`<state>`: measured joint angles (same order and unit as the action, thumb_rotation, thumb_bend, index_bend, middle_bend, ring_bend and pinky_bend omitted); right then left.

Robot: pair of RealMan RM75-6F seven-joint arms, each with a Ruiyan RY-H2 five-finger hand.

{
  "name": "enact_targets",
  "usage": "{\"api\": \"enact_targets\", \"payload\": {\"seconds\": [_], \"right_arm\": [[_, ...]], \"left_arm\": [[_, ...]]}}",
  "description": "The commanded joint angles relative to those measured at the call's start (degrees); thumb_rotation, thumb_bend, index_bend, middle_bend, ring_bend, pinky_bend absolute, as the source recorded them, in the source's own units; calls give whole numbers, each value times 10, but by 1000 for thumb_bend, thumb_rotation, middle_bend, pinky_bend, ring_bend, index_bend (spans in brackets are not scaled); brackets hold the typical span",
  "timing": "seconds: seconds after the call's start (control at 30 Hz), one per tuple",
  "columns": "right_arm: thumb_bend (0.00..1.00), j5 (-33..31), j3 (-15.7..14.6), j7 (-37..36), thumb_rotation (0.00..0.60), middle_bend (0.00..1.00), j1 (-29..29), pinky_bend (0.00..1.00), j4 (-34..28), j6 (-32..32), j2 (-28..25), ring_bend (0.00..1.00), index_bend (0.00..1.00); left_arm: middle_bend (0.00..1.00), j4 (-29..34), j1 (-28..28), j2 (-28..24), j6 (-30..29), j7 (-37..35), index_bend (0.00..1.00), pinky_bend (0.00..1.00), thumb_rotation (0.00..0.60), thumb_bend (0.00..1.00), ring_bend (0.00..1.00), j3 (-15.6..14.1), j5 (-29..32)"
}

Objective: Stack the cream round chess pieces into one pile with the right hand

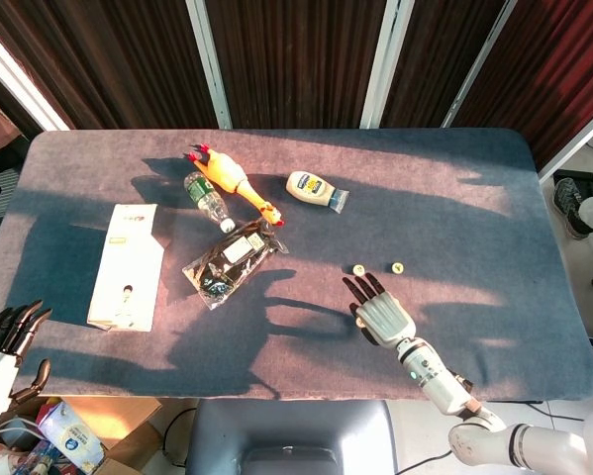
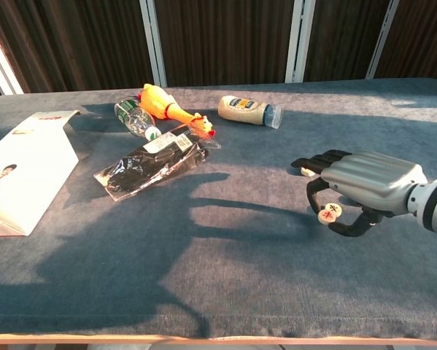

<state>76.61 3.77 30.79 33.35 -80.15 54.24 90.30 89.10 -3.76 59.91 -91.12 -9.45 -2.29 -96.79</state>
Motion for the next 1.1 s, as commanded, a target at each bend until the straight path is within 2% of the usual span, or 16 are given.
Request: {"api": "enact_targets", "payload": {"seconds": [0.03,0.8,1.1], "right_arm": [[500,2,1,-5,600,8,0,0,-4,6,-3,0,625],[501,-33,6,-2,600,8,8,0,17,9,0,0,612],[501,-45,3,8,600,9,8,0,14,8,-1,0,507]], "left_arm": [[0,0,0,0,0,0,0,34,600,538,0,0,0],[0,3,-1,1,3,6,0,34,600,539,0,0,1],[0,4,0,0,2,7,0,34,600,539,0,0,2]]}}
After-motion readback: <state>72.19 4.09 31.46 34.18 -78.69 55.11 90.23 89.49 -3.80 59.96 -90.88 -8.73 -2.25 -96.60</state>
